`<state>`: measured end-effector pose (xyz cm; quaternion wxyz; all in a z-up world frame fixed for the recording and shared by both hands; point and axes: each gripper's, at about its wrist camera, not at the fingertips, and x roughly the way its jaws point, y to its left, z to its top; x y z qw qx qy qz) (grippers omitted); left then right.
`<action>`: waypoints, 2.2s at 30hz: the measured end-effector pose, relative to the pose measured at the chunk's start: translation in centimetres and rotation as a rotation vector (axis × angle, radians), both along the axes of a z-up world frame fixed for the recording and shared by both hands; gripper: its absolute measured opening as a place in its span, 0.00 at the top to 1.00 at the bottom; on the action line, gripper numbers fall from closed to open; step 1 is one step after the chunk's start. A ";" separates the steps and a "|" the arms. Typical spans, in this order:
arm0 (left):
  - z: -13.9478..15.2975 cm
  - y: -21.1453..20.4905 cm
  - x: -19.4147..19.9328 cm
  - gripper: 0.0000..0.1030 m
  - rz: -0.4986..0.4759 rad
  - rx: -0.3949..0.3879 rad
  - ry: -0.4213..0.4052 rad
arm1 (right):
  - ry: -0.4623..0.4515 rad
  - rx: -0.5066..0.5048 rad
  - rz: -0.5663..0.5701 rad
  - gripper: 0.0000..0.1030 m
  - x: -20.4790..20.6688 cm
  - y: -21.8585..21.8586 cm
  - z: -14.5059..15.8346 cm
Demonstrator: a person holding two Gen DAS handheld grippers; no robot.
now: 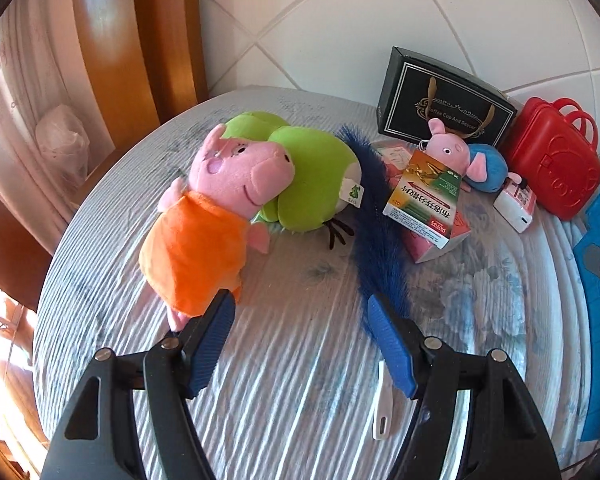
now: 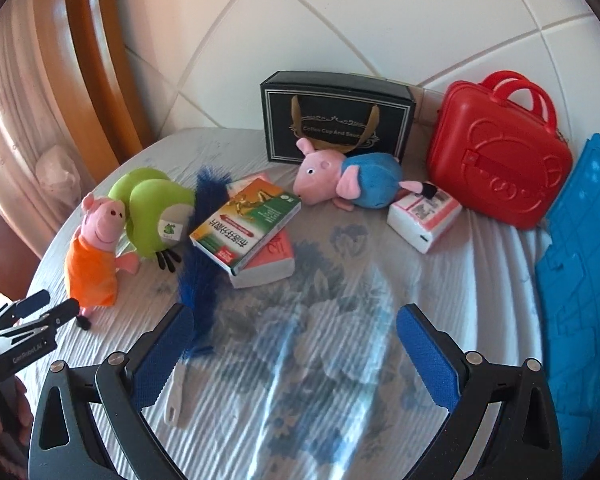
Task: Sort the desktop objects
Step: 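Grasp the green medicine box with left tool while right reaches the pink tissue pack, then lift the medicine box with left tool while right grasps and lifts the tissue pack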
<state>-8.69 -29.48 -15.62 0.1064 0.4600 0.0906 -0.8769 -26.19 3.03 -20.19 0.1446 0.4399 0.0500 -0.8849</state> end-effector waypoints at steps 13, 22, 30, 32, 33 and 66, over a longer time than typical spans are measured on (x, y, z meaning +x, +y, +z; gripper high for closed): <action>-4.0 8.9 -15.9 0.34 -0.310 0.069 -0.029 | -0.076 0.035 -0.084 0.00 -7.9 1.5 -4.9; -7.2 11.4 -21.4 0.22 -0.337 -0.039 -0.070 | -0.126 0.018 -0.114 0.00 -11.5 2.9 -8.1; -7.9 5.0 -16.6 0.39 -0.166 0.020 -0.070 | -0.172 -0.010 -0.022 0.00 -12.3 -0.4 -10.1; -8.3 4.4 -15.7 0.39 -0.152 -0.015 -0.069 | -0.177 -0.011 0.026 0.00 -12.4 -2.2 -10.7; -8.3 3.8 -15.4 0.39 -0.149 -0.001 -0.068 | -0.180 -0.007 0.047 0.00 -12.6 -3.1 -11.0; -8.9 9.2 -19.8 0.27 -0.334 -0.037 -0.156 | -0.206 0.078 0.079 0.00 -13.2 0.8 -12.5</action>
